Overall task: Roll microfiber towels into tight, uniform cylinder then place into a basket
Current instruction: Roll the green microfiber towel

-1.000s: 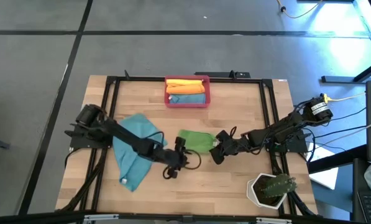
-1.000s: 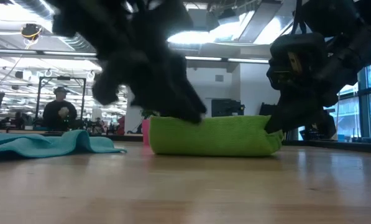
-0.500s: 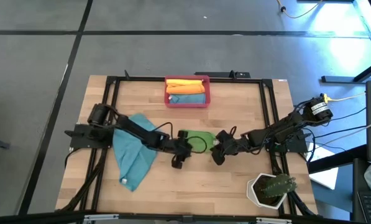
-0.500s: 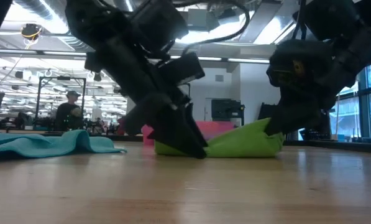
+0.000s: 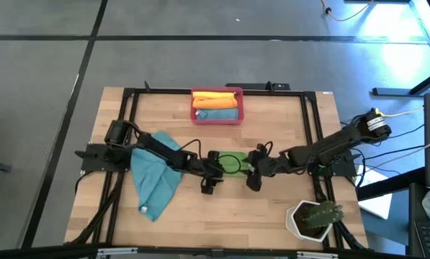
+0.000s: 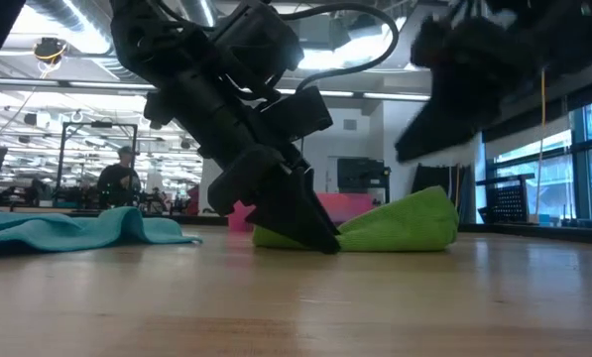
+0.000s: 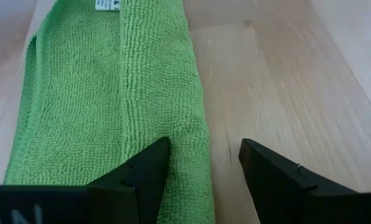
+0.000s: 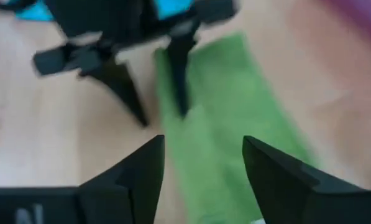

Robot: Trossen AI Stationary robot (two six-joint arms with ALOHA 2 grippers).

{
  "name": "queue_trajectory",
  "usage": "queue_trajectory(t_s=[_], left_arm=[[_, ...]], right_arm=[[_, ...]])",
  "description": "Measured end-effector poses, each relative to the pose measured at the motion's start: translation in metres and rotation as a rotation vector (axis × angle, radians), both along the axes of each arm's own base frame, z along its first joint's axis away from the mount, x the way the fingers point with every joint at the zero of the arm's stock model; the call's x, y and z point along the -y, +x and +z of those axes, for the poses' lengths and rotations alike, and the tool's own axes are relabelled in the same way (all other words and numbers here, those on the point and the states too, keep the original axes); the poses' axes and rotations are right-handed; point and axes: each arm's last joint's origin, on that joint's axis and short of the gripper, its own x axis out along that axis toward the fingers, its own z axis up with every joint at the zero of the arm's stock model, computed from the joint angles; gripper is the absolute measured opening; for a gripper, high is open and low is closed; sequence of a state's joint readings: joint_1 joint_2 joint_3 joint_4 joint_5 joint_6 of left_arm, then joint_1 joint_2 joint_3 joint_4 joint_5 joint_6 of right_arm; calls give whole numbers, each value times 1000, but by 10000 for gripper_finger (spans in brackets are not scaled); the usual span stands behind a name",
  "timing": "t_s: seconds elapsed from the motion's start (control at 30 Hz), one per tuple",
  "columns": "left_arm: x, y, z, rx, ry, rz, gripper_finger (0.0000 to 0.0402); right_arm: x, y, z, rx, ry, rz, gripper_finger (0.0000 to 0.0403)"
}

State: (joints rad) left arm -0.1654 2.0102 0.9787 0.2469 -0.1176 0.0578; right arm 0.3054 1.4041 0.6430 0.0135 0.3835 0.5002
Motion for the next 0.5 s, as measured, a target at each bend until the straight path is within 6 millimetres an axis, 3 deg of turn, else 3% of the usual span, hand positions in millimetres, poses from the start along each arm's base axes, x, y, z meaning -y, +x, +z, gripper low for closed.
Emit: queue_trajectory(t_s=[0.13, 0.23, 0.5], left_arm=[[0, 0, 0, -1, -1, 0, 195], [0, 0, 0, -1, -2, 0, 195], [0, 0, 0, 7, -5, -2, 195]], right_arm=[[-6, 4, 29, -2, -133, 20, 220], [-15, 6, 39, 14, -172, 69, 220], [-36, 15, 17, -14, -243, 155, 220]])
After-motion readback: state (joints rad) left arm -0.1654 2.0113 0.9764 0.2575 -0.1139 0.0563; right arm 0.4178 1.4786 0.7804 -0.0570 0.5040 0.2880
